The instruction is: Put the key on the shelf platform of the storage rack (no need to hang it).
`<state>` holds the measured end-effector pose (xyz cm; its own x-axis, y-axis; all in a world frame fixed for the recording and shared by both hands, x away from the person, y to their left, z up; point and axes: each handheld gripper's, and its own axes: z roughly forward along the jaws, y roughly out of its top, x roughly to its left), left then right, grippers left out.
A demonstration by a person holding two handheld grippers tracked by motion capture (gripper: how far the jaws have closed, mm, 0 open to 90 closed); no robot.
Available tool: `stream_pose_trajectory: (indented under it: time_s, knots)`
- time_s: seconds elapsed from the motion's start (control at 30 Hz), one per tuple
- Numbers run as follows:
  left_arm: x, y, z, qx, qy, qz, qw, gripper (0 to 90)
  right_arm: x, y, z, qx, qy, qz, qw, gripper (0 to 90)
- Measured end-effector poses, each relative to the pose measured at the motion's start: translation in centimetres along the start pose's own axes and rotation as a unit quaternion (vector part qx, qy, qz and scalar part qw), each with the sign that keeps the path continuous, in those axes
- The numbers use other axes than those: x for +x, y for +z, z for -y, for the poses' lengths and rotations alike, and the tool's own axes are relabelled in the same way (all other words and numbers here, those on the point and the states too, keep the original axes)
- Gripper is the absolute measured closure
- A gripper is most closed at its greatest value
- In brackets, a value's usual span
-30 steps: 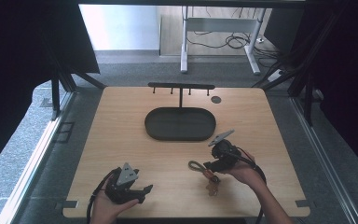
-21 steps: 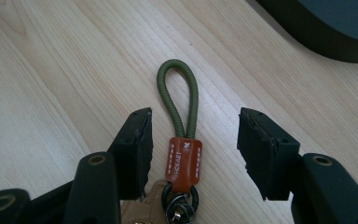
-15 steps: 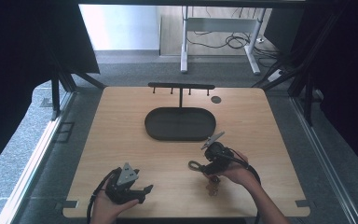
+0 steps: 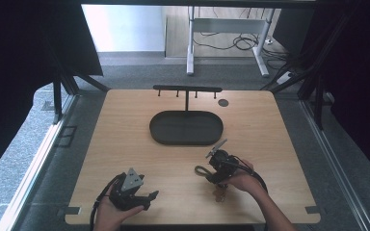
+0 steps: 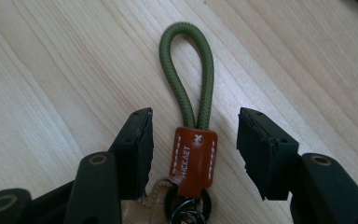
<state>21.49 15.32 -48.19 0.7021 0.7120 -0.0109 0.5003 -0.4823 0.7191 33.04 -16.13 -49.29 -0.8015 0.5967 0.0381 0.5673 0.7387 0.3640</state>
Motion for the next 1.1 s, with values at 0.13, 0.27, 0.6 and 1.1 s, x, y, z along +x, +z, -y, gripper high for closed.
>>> stream_pose_trajectory:
  time_s: [0.13, 0.27, 0.6, 1.1]
  knots:
    - [-0.01, 0.03, 0.0, 0.001, 0.0, 0.0, 1.0, 26.8, -0.24, 0.39, 0.36, 0.007, 0.002, 0.002, 1.0, 48.3]
    - [-0.02, 0.11, 0.0, 0.002, 0.002, 0.001, 1.0, 26.8, -0.48, 0.85, 0.75, 0.015, 0.003, 0.004, 0.9999, 49.8]
    - [-0.16, -0.12, -0.1, -0.003, 0.002, 0.0, 1.0, 26.8, -0.47, 0.88, 0.92, 0.016, 0.002, 0.002, 0.9999, 57.5]
    - [-0.18, -0.13, -0.13, -0.003, 0.004, 0.0, 1.0, 26.8, -0.04, 0.77, 1.04, 0.019, -0.022, 0.009, 0.9995, 66.7]
